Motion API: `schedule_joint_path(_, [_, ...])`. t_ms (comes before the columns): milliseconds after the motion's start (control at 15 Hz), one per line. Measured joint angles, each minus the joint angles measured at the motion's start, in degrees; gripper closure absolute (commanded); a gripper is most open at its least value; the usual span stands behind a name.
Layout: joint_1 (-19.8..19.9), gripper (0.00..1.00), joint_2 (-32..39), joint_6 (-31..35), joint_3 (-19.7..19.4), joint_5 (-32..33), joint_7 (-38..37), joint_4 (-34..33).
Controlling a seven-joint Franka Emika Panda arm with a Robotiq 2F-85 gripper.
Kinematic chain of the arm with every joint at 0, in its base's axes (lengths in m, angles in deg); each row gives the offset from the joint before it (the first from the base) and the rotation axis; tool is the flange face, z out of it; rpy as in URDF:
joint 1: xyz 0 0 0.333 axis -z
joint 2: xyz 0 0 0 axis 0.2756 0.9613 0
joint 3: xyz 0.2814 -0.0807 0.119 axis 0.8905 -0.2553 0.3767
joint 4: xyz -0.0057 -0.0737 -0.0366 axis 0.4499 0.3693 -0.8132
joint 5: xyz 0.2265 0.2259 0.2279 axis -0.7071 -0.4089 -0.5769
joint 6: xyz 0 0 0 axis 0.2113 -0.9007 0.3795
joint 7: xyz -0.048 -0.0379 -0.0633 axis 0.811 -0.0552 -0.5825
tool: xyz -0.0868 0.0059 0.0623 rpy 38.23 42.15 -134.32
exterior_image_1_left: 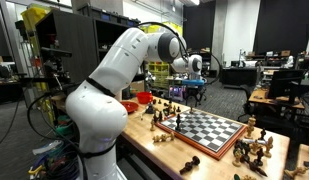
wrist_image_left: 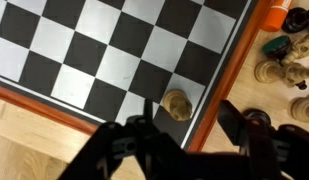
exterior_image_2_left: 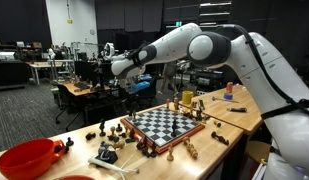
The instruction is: Pick up a beige piece from the table and put it on the top left side of the chess board
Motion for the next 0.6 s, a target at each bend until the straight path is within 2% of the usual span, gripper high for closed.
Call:
schedule_joint_path(200, [0.01, 0.0, -4.55, 0.49, 0.0, -2.04, -0.69, 3.14])
schedule_joint_path(600, [0.23, 0.0, -21.11, 5.57, -0.01, -5.86, -3.63, 18.14])
